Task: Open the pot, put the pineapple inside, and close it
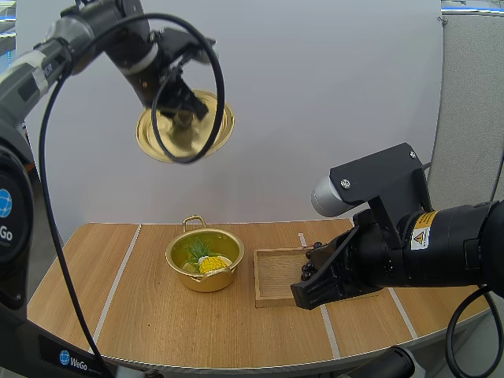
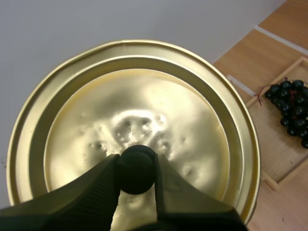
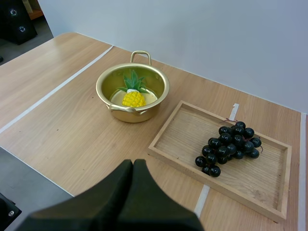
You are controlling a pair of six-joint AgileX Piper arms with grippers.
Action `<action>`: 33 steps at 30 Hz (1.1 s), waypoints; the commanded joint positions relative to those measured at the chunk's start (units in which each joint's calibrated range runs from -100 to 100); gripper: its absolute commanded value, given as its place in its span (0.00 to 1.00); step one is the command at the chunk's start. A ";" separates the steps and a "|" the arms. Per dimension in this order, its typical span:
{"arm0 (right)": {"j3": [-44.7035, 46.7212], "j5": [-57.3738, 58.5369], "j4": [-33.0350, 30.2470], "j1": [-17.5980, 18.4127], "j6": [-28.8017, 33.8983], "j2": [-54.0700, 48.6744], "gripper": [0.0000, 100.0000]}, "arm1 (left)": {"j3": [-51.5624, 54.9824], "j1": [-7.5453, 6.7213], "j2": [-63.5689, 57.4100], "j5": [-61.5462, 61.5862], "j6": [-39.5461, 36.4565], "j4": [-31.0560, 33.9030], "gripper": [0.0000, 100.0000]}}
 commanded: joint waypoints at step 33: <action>0.21 0.00 -0.40 -0.22 -0.07 -0.50 0.00 | 18.80 0.00 15.89 -12.74 4.43 -5.71 0.00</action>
